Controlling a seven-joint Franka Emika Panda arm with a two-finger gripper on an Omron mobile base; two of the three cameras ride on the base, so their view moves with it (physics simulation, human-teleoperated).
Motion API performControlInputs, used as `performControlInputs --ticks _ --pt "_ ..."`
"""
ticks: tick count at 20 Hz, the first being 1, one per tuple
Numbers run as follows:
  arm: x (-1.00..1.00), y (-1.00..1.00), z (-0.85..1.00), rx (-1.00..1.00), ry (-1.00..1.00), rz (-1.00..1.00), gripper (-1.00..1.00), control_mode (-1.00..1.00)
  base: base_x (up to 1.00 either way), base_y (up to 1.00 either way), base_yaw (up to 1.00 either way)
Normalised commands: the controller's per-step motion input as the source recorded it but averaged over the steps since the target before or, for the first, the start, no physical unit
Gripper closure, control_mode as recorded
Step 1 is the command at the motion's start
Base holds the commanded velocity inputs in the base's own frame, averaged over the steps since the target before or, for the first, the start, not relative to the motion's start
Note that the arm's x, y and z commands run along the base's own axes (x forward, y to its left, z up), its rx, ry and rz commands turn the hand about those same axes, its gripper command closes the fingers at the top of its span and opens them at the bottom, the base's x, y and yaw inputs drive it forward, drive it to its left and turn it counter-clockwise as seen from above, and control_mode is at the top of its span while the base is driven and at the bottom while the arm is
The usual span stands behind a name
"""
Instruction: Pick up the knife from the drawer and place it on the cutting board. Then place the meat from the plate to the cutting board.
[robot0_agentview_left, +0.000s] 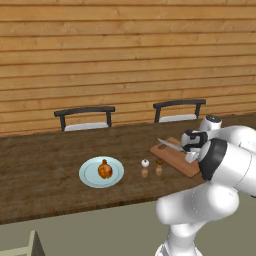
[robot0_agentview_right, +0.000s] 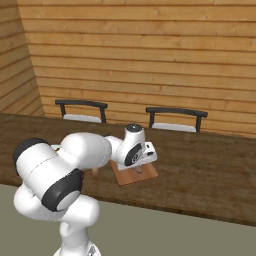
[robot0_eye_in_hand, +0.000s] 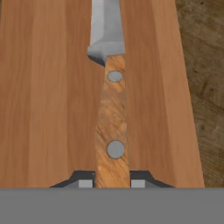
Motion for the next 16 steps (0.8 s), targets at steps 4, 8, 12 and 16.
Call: performControlInputs --ticks 4,8,12,16 --pt "0.04 -0.02 -0.15 0.0 0.02 0.09 -1.0 -1.0 0.0 0.0 0.0" --pt "0.0 -0.01 -0.07 0.0 0.01 0.06 -1.0 -1.0 0.0 0.0 0.0" --pt "0.0 0.0 0.0 0.0 0.0 0.0 -1.0 -1.0 0.0 0.0 0.0" --pt "-0.1 0.0 0.26 0.0 0.0 0.0 -1.0 -1.0 0.0 0.0 0.0"
